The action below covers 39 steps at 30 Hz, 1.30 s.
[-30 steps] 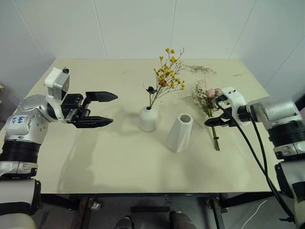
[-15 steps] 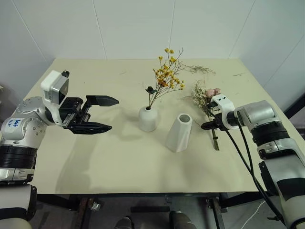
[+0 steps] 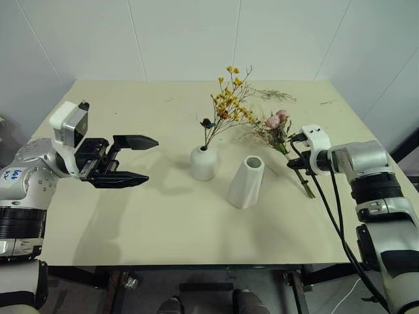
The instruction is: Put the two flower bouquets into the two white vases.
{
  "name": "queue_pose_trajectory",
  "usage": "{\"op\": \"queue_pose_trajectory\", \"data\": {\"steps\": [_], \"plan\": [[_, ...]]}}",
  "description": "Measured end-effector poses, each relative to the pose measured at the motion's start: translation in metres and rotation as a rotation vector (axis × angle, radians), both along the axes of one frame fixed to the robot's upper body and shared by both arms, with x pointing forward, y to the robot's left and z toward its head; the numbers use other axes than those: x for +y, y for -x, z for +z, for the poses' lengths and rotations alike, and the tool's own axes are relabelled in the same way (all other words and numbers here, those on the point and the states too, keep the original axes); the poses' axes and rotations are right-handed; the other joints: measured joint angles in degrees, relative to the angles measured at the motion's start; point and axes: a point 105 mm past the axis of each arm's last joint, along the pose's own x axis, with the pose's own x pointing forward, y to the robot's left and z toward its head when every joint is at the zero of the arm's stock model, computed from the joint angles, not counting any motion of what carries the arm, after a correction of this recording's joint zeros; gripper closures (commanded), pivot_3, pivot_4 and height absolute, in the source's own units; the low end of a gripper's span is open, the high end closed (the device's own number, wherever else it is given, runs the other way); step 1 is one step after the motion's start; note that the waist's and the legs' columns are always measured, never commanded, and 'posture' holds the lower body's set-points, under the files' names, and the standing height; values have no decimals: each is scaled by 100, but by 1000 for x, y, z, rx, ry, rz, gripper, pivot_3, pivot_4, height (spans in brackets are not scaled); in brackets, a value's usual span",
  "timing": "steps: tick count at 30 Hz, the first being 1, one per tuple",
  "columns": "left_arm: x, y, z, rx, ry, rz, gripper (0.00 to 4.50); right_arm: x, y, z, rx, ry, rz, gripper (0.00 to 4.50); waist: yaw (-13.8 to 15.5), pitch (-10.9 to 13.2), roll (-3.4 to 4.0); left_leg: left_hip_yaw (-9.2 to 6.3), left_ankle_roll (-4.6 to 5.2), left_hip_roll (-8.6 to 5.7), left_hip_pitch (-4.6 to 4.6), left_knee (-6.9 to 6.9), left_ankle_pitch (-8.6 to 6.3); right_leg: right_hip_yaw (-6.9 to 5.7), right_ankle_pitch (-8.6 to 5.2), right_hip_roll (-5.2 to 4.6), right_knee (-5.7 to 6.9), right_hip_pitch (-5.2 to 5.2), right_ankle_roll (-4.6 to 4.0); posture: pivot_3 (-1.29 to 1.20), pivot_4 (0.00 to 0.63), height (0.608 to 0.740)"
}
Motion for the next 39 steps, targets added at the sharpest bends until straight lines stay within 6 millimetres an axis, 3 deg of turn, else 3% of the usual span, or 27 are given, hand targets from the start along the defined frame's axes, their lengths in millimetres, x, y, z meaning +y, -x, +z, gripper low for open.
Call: {"op": "queue_pose_trajectory", "data": {"steps": [3, 6, 16, 25, 29, 36, 39], "plan": [[0, 0, -1, 2, 10, 0, 0, -5, 4, 14, -112, -22, -21, 4486, 6, 0, 0, 0, 0, 0, 0, -2, 0, 0, 0, 0, 0, 0, 0, 0, 150, 740], [-2, -1, -4, 12, 20, -2, 0, -9, 7, 40, -277, -49, -40, 4486, -1, 0, 0, 1, 0, 0, 1, 0, 0, 1, 0, 0, 2, 0, 0, 0, 150, 740], [-7, -5, -10, 37, 39, -10, 0, 6, 31, 126, -923, -129, 2, 4486, 4, 0, 0, -1, -1, 1, 3, -1, 1, 1, 0, 0, 4, 3, 0, 0, 150, 740], [-3, -16, -8, 59, 68, 22, 0, 62, 83, 152, -1178, -359, 255, 4486, -1, 0, 0, -3, -1, 2, 8, 1, 1, 0, 0, 2, 15, 4, -1, 0, 150, 740], [0, -20, -9, 72, 72, 44, 0, 75, 102, 164, -1239, -453, 331, 4486, 10, 0, 0, -5, -2, 3, 10, 2, 2, 0, -2, 1, 20, 5, -4, 0, 150, 740], [2, -24, -12, 84, 76, 61, 0, 100, 118, 136, -1075, -529, 445, 4486, 17, 0, 0, -7, -1, 3, 11, 2, 2, -1, -5, 1, 23, 5, -10, 0, 150, 740], [2, -25, -13, 85, 79, 63, 0, 109, 125, 133, -1036, -553, 481, 4486, 15, 0, 0, -7, -1, 3, 13, 1, 2, -1, -7, 2, 26, 4, -13, 0, 150, 740]]}}
